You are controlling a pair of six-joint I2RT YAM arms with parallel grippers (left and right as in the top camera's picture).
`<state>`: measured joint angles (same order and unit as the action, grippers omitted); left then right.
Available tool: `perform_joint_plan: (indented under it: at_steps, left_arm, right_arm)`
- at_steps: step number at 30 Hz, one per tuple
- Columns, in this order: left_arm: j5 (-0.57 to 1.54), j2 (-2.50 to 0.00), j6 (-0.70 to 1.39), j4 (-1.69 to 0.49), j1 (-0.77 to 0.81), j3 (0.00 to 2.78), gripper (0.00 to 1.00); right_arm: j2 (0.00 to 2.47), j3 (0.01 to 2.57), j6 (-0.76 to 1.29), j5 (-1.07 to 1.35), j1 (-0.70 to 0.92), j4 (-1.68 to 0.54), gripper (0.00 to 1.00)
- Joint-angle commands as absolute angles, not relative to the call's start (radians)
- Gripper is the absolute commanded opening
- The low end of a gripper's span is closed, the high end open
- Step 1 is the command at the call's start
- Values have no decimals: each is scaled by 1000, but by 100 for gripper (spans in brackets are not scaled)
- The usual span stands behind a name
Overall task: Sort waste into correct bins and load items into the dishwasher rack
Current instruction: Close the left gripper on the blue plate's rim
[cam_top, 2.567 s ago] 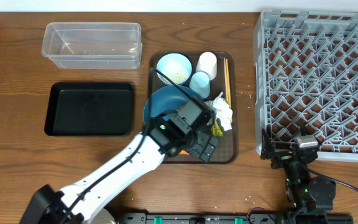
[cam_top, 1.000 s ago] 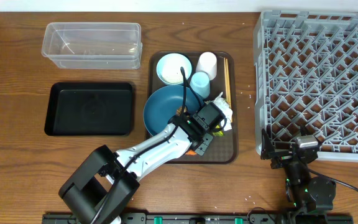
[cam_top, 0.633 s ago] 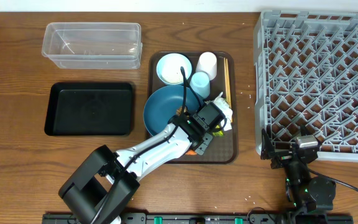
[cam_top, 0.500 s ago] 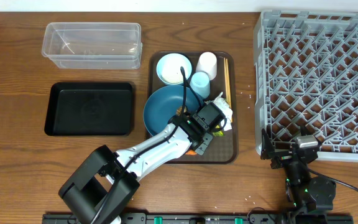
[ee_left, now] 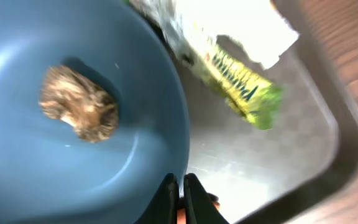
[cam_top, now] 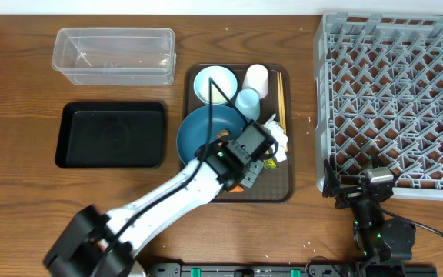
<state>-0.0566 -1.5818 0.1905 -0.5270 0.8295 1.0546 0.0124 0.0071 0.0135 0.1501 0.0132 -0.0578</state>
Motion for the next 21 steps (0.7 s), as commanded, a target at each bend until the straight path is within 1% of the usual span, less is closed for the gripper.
perform_joint_plan:
  at_steps: [1, 5, 6, 8, 11, 12, 21]
  left_arm:
    - [-68, -1533, 204, -534, 829, 1063, 6]
    - [-68, -1523, 204, -538, 829, 1062, 7]
    - [-68, -1526, 204, -540, 829, 1060, 10]
    - [-64, -1538, 203, -538, 830, 1053, 23]
    - [-60, -1570, 204, -541, 830, 1043, 50]
    - [-60, -1587, 204, -540, 831, 1040, 51]
    - [-60, -1720, 203, -514, 831, 1039, 51]
  right_arm:
    - [9, 6, 2, 155, -2, -61, 99]
    - [9, 6, 2, 155, -2, -61, 99]
    - [9, 6, 2, 155, -2, -61, 99]
    - [9, 6, 2, 155, -2, -61, 99]
    - [9, 6, 2, 154, -2, -61, 99]
    - [9, 6, 2, 154, -2, -61, 99]
    - [9, 6, 2, 154, -2, -61, 99]
